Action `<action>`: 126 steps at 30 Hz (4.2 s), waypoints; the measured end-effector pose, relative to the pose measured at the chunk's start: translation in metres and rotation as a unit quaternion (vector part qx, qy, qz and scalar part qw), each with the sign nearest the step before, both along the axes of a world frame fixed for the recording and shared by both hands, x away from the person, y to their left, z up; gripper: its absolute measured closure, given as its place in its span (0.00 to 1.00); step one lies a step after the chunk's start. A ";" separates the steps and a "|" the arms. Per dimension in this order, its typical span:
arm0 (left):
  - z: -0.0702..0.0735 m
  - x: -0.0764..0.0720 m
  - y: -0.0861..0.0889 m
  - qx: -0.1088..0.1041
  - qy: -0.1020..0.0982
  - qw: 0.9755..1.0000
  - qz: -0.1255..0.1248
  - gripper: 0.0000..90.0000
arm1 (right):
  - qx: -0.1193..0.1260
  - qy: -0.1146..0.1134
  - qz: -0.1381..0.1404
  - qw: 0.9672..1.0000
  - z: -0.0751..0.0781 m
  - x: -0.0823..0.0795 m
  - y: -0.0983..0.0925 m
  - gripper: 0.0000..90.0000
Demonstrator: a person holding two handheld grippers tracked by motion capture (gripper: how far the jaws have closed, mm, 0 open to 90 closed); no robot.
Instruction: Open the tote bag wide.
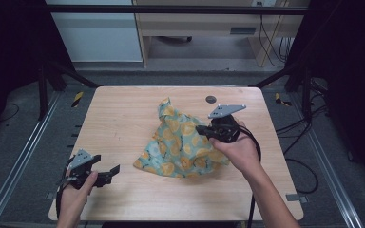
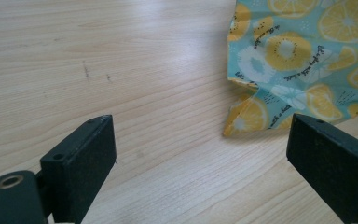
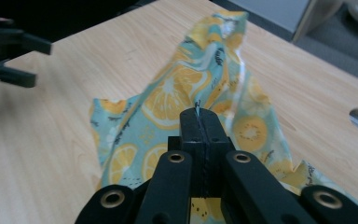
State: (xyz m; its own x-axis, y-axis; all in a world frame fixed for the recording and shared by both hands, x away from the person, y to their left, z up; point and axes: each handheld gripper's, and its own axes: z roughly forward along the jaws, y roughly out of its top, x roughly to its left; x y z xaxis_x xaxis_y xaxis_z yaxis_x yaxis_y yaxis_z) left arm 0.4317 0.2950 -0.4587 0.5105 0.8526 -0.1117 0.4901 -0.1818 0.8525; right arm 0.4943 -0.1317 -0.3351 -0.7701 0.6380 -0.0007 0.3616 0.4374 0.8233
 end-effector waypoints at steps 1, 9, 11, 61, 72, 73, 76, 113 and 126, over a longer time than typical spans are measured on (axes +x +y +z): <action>0.001 0.000 -0.001 -0.007 0.000 1.000 -0.004 0.09 | 0.001 -0.007 0.006 1.000 0.002 -0.008 0.001 1.00; 0.014 -0.003 -0.016 0.004 -0.021 0.999 -0.025 0.09 | 0.019 -0.045 0.046 0.998 0.001 -0.065 0.015 1.00; 0.019 -0.004 -0.020 0.008 -0.027 0.999 -0.029 0.09 | 0.024 -0.047 0.054 0.997 -0.006 -0.076 0.017 1.00; 0.085 0.067 -0.205 0.137 -0.039 0.983 -0.112 0.09 | -0.003 0.049 0.111 0.993 -0.115 -0.120 0.046 1.00; 0.060 0.065 -0.203 0.157 -0.009 0.982 -0.109 0.69 | -0.011 0.052 0.111 0.992 -0.116 -0.123 0.045 0.99; 0.059 0.063 -0.201 0.156 -0.009 0.982 -0.110 0.74 | -0.012 0.051 0.110 0.992 -0.116 -0.123 0.044 0.99; 0.058 0.058 -0.194 0.149 -0.008 0.982 -0.116 0.91 | -0.011 0.053 0.109 0.993 -0.116 -0.122 0.043 0.98; 0.038 -0.014 -0.164 0.067 -0.045 0.984 -0.157 0.97 | -0.042 -0.024 -0.126 0.991 -0.036 -0.057 0.000 0.34; 0.029 -0.022 -0.162 0.076 -0.043 0.982 -0.168 0.97 | -0.073 0.015 -0.131 0.989 -0.056 -0.048 -0.007 0.26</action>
